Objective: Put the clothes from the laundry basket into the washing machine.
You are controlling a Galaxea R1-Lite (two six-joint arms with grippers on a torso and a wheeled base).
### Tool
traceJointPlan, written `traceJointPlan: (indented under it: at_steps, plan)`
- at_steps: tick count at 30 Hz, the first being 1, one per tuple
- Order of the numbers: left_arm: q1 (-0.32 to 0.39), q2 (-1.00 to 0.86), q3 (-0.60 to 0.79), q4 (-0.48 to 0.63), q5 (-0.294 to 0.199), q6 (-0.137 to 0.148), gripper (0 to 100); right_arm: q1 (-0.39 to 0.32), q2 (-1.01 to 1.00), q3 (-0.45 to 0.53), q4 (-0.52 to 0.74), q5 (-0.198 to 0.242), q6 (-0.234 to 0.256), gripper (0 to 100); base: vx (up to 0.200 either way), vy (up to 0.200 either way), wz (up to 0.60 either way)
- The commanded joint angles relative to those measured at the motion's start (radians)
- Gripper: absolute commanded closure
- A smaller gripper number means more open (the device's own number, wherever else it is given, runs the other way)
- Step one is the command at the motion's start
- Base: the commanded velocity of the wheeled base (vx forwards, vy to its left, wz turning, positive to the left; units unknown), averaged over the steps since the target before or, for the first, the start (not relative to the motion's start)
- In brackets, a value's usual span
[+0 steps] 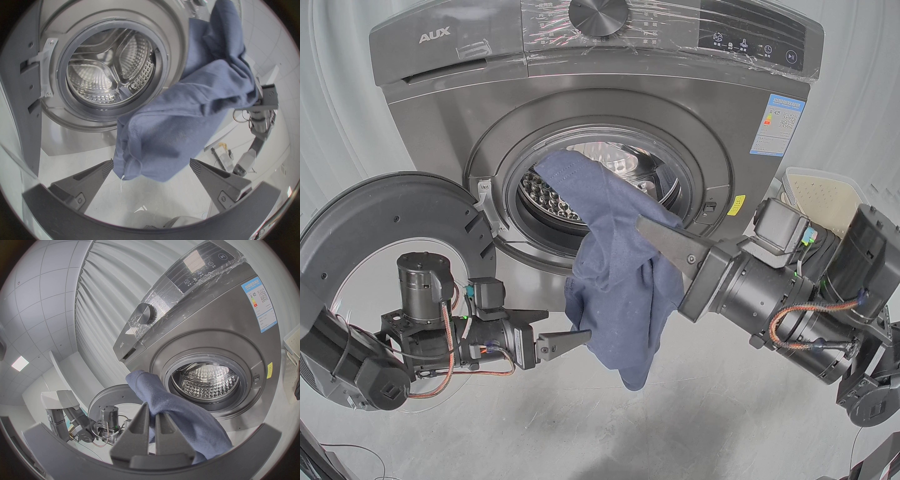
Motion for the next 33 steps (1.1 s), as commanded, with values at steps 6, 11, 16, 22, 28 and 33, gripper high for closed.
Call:
traceJointPlan:
  at_steps: [6, 11, 16, 22, 28, 33]
  plan:
    - [0.007, 0.088, -0.06, -0.035, 0.023, -0.059, 0, 0.011, -0.006, 0.011, -0.006, -0.001, -0.002, 100, 0.0, 0.0, 0.0]
    - [0.007, 0.107, -0.075, -0.048, 0.026, -0.059, 0, 0.014, -0.006, 0.012, -0.012, -0.001, -0.002, 100, 0.0, 0.0, 0.0]
    - [0.005, 0.137, -0.08, -0.101, 0.045, -0.061, 0, 0.015, -0.006, 0.017, -0.014, -0.001, -0.002, 100, 0.0, 0.0, 0.0]
    - [0.002, 0.186, -0.103, -0.173, 0.071, -0.061, 0, 0.019, -0.004, 0.017, -0.014, -0.001, -0.002, 100, 0.0, 0.0, 0.0]
    - [-0.007, 0.223, -0.12, -0.221, 0.071, -0.062, 0, 0.023, 0.0, 0.017, -0.014, -0.001, -0.002, 100, 0.0, 0.0, 0.0]
    - [-0.01, 0.251, -0.121, -0.282, 0.071, -0.064, 100, 0.028, 0.0, 0.019, -0.014, -0.001, -0.002, 100, 0.0, 0.0, 0.0]
